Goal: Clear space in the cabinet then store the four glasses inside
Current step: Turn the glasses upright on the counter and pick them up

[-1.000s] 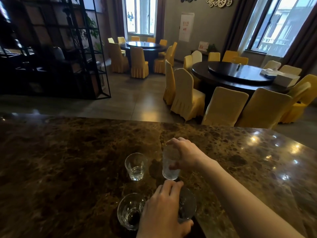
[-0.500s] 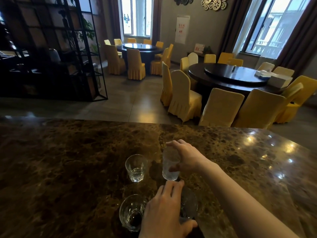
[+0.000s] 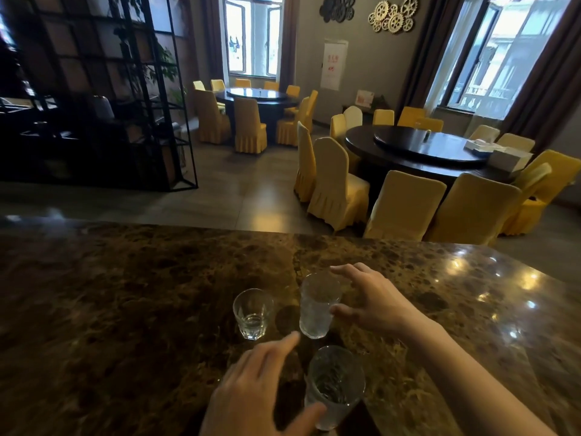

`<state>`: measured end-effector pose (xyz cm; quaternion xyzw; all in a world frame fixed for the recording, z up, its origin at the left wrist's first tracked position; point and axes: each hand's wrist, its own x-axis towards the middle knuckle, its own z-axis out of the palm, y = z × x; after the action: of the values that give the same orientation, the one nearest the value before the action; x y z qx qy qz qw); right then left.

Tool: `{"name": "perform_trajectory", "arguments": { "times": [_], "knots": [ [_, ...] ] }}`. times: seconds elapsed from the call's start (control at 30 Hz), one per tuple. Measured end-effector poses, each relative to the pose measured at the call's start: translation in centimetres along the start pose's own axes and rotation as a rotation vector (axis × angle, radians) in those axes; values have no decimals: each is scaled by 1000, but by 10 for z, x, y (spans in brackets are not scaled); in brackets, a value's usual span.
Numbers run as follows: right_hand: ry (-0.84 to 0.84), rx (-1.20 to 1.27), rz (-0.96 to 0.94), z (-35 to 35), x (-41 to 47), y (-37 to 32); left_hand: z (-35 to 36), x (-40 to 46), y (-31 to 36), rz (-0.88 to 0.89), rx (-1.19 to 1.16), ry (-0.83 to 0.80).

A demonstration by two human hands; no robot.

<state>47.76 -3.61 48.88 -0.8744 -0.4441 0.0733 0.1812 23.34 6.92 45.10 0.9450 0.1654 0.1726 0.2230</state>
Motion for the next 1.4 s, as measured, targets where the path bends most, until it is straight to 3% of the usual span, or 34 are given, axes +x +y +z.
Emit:
{"name": "perform_trajectory", "arguments": {
  "times": [0.2,0.47,0.67,0.93,1.4],
  "knots": [
    [107,-20,-180,11,15,-40,-42,-12,-45,-211,-2,-25],
    [-239,-171,-245,81,79,-97,-15,-13,-53,-230,-13,-214],
    [-346,-286,-274,98,99,-106,3,-4,-62,-253,-4,-287],
    [-284,-297,-292,103,95,-104,11,-1,-69,-212,-36,-320],
    [-34,-268,-148,67,40,-140,-24,-21,-111,-106,-114,-164]
  ]
}}
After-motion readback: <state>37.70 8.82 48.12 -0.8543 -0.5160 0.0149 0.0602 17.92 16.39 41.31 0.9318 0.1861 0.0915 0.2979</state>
